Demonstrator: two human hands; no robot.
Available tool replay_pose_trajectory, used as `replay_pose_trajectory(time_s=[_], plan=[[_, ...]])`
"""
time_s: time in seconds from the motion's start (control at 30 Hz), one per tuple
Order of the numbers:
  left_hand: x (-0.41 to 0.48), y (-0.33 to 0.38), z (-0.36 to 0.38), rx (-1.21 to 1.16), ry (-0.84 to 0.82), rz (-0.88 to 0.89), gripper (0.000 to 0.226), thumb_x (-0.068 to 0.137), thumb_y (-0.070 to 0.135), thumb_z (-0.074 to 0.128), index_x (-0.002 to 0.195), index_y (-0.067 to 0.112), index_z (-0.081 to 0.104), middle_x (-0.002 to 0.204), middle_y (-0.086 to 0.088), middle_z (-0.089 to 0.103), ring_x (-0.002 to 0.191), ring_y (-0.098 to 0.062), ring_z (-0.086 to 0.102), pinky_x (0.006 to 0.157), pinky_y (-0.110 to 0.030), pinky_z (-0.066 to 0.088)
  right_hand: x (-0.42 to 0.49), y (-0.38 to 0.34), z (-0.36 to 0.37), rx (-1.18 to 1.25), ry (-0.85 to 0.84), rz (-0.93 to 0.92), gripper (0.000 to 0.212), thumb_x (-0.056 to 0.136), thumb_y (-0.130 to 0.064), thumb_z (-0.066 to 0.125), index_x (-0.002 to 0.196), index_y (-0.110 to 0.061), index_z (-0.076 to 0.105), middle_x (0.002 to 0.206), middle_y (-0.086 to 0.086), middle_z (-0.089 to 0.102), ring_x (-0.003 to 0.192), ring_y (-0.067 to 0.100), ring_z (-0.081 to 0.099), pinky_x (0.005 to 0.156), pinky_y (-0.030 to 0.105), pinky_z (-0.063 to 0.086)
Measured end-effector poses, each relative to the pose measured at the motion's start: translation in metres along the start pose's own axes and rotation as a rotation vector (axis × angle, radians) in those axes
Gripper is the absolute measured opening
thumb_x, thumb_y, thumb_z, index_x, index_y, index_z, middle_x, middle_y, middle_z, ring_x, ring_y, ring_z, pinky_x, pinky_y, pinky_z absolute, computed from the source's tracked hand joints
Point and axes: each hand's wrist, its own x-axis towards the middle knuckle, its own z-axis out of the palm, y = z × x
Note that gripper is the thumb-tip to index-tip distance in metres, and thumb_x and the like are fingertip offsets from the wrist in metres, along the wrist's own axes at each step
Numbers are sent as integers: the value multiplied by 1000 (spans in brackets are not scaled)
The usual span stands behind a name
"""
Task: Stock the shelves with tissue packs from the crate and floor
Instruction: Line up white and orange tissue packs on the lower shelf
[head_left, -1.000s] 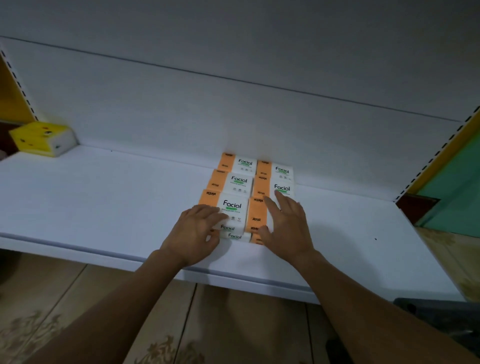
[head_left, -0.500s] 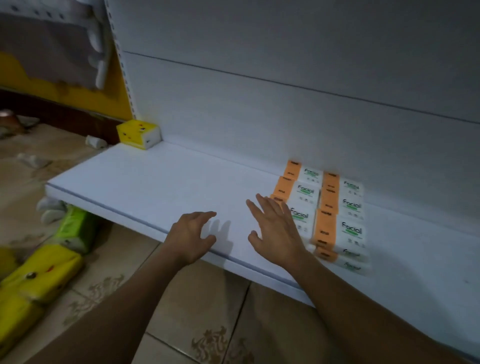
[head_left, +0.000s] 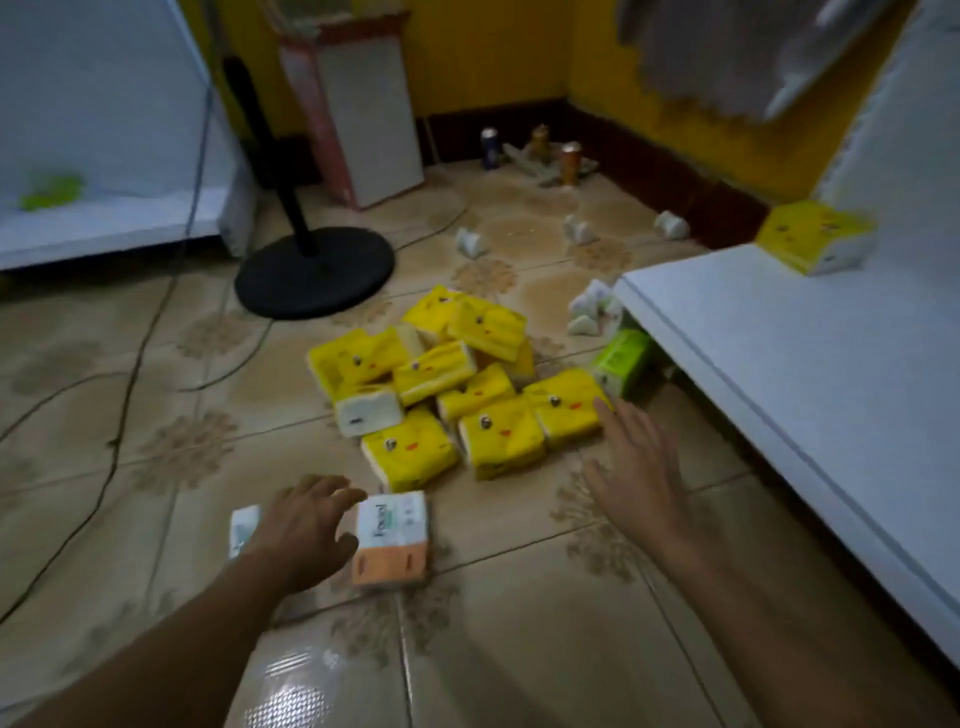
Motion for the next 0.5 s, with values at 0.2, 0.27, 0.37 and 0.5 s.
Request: replay_pose_trajectory(time_s=[0.2,0.27,0.37,0.5], plan=[[-58,-42,46,-127,30,-408,55,81,33,64,133,22,49,142,-11,42,124,-32,42,98,-39,38,-27,-104,105,256,-312,-113,68,84,-26,52,147,-19,27,154,8,23,140,24,26,113,33,23],[-57,-38,57,-178,80,-481,52,79,26,67,128,18,54,139,-17,43,120,-37,44,97,-42,39,-44,-126,135,361,-463,-111,68,88,-22,54,148,-25,21,157,4,9,141,24,21,113,30,23],[-46,-24,75,-136,209,-352,35,64,14,76,97,7,68,111,-27,59,91,-44,58,74,-48,53,-63,-141,162,434,-582,-25,68,90,-19,53,148,-28,20,157,-1,-3,143,23,13,115,33,24],[-33,4,90,-138,228,-447,49,63,25,81,107,14,66,123,-29,51,109,-47,51,82,-56,46,-65,-133,167,350,-556,20,62,92,-16,49,148,-21,23,157,-2,6,144,17,12,114,29,22]])
